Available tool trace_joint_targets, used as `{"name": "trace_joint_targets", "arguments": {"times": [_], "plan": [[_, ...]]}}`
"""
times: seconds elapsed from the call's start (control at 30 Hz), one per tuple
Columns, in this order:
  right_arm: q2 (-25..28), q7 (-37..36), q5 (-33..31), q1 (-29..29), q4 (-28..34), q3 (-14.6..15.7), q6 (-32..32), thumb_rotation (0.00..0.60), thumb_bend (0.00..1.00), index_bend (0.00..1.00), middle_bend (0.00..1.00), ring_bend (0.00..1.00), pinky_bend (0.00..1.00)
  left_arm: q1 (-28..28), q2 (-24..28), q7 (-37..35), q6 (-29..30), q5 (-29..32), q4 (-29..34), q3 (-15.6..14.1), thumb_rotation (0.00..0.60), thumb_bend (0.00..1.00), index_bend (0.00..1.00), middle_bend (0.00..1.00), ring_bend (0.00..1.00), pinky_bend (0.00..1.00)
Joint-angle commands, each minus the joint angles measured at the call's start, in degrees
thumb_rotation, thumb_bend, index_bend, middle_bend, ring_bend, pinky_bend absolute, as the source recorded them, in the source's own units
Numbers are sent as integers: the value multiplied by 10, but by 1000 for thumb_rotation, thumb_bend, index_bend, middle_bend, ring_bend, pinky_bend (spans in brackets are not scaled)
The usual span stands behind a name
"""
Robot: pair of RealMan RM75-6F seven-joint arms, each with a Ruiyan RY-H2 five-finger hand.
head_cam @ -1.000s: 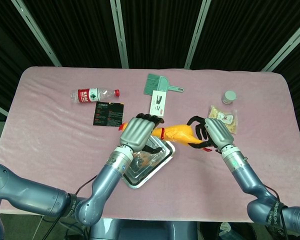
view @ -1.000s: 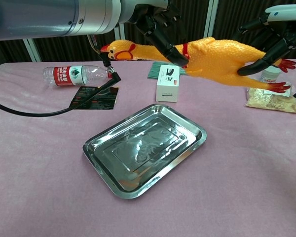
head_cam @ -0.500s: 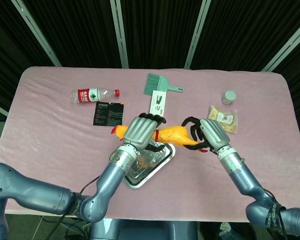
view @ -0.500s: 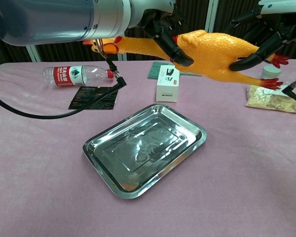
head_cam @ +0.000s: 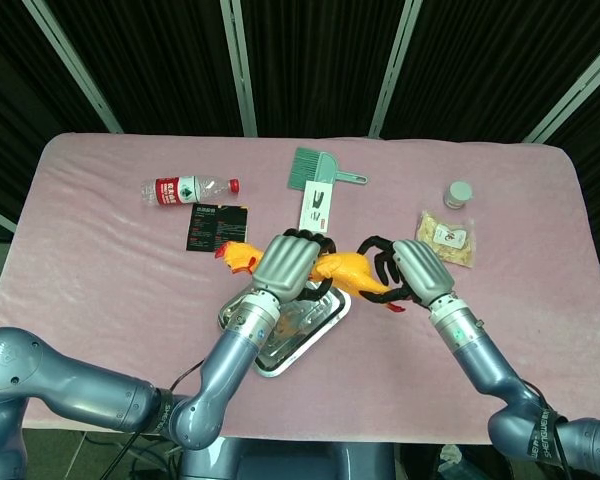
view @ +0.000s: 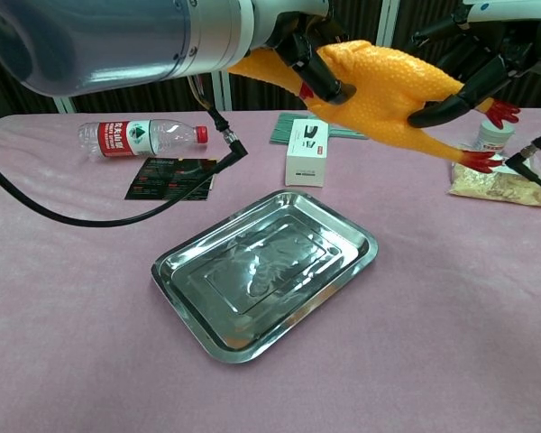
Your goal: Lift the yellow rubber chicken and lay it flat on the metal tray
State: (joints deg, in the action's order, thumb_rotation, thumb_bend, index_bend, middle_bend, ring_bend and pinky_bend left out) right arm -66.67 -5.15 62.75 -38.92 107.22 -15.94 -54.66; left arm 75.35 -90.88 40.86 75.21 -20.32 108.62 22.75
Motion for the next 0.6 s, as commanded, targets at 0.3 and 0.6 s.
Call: {"name": "trace_joint_targets", "arguments": {"times": [0.3,0.6], "plan": [[-3,1,1,0,2,1,-2,600,417,1000,772,765,745,-17,-21,0,28,-32,-11,-4,600,597,562,411,254,267],[-4,-1,-5,-1,-6,0,0,600,420,1000,772,765,745,-37,-3,3,7,-39,12,-12,600,383,214,256,212,267]]}}
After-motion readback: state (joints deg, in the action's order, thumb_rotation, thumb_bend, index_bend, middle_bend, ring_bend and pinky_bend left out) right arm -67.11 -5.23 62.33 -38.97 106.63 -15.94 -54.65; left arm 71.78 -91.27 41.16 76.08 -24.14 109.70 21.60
